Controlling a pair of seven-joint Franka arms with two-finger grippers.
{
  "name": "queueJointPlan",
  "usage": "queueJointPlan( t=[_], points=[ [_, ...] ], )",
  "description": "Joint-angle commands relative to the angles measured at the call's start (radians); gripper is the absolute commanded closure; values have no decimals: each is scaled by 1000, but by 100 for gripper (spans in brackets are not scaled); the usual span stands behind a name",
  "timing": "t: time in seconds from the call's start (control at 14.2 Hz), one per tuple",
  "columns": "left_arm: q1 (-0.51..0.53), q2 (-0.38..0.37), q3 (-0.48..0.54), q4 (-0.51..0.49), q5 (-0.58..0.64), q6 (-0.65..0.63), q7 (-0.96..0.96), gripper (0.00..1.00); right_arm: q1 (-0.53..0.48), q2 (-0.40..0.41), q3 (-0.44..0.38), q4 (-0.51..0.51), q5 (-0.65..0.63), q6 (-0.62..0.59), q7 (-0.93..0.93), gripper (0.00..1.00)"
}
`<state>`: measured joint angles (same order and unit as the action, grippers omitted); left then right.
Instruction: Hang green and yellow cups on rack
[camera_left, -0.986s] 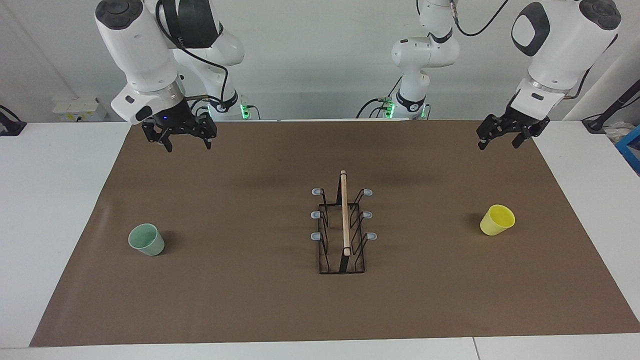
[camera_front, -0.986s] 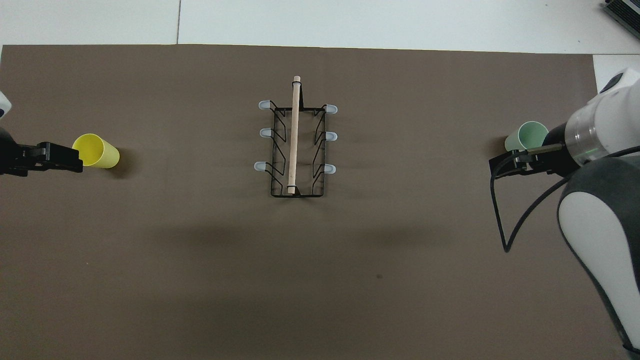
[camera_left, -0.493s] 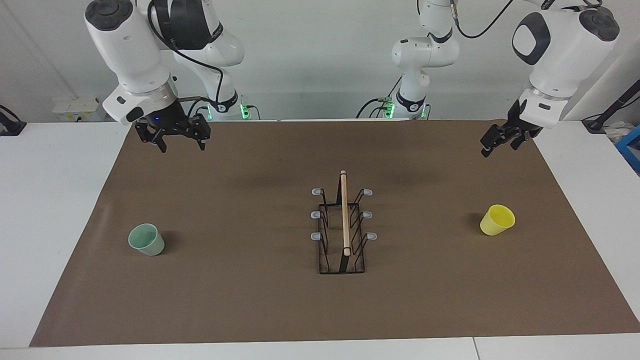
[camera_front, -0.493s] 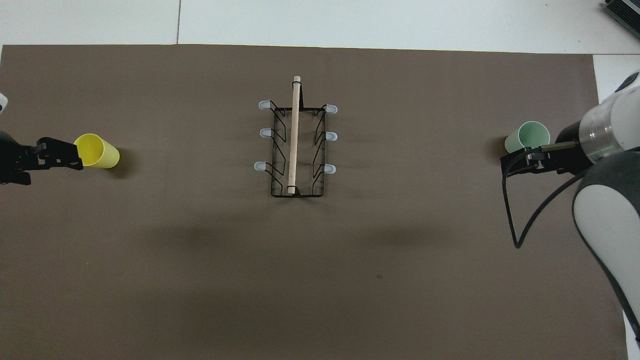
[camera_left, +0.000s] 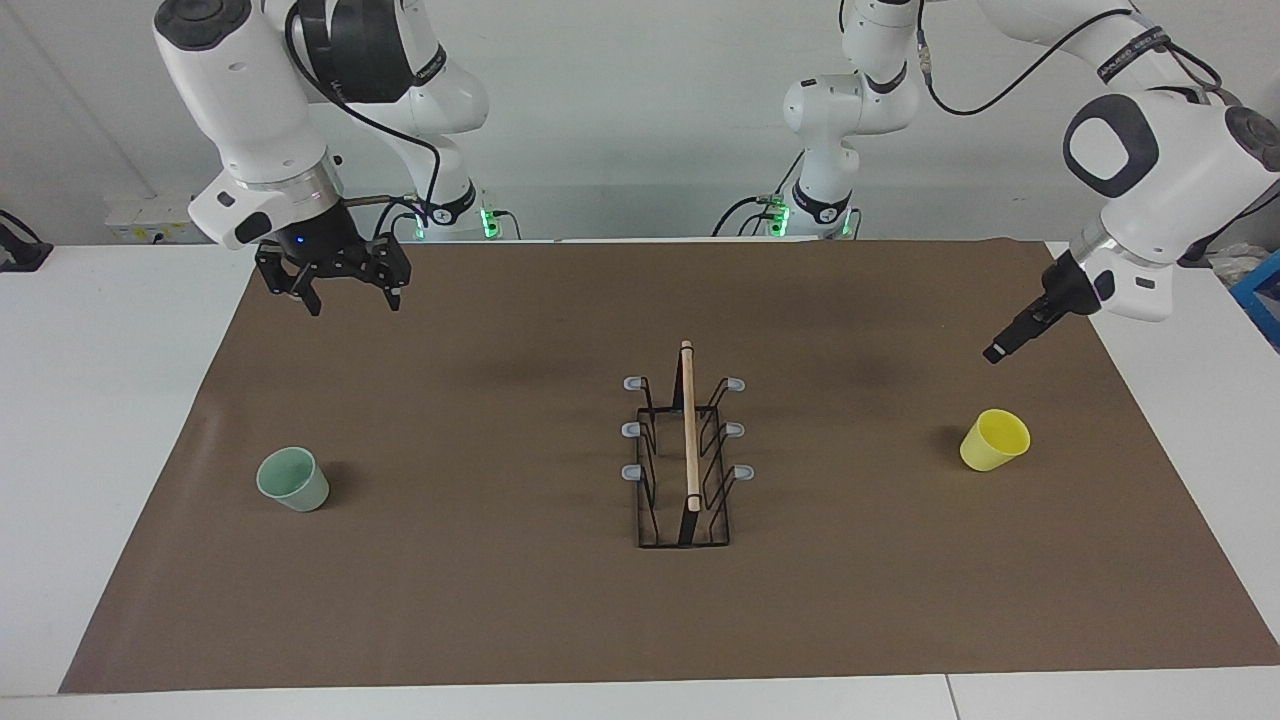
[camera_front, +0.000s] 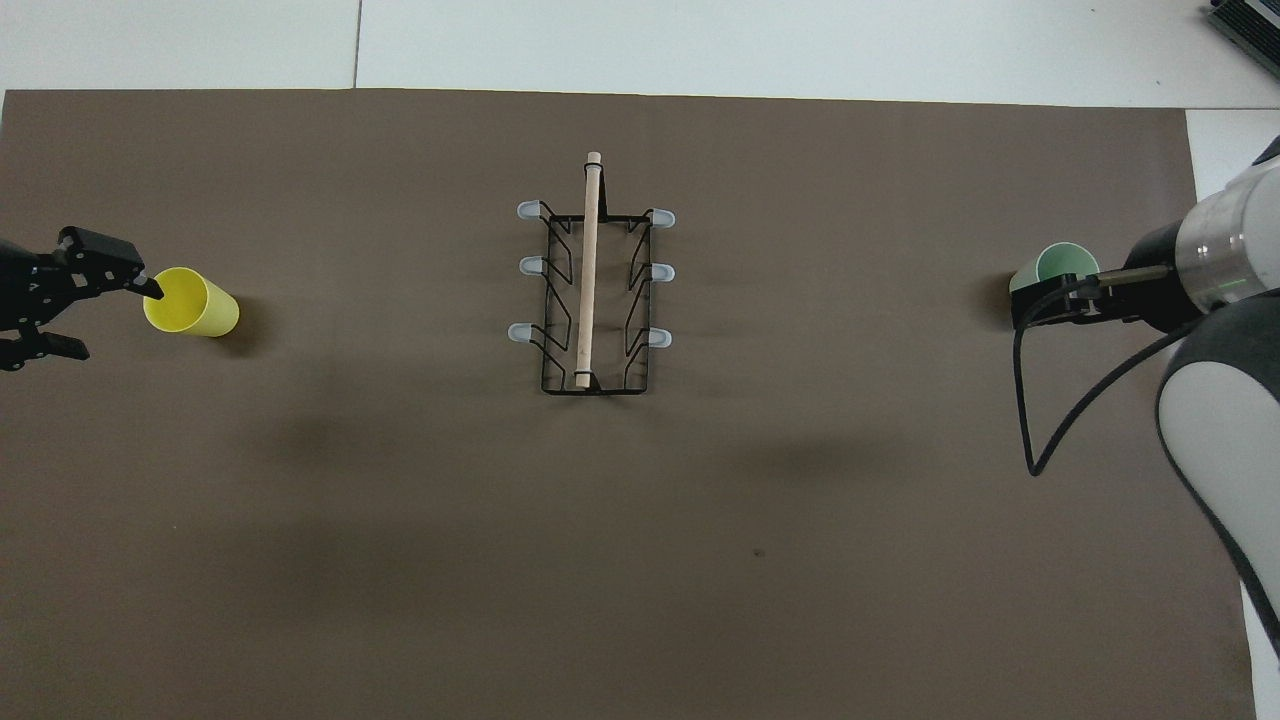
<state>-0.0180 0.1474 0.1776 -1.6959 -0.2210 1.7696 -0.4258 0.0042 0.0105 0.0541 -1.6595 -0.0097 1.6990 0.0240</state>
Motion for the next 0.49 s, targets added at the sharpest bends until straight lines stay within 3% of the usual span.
queueJointPlan(
  t=[0.0, 0.14, 0.28, 0.42],
  points=[
    [-3, 116, 45, 117, -72, -19, -134, 0, -55, -11, 6, -28, 5, 22, -70, 0],
    [1, 202, 69, 201, -109, -36, -215, 0, -87, -11, 6, -20, 17, 22, -215, 0],
    [1, 282, 101, 260, -123, -44, -252, 0, -118, -20, 1, -31, 172, -1, -463, 0],
    [18, 368, 121, 324, -145, -41, -283, 0, -104, -61, 12, -109, 24, 8, -573, 0]
  ],
)
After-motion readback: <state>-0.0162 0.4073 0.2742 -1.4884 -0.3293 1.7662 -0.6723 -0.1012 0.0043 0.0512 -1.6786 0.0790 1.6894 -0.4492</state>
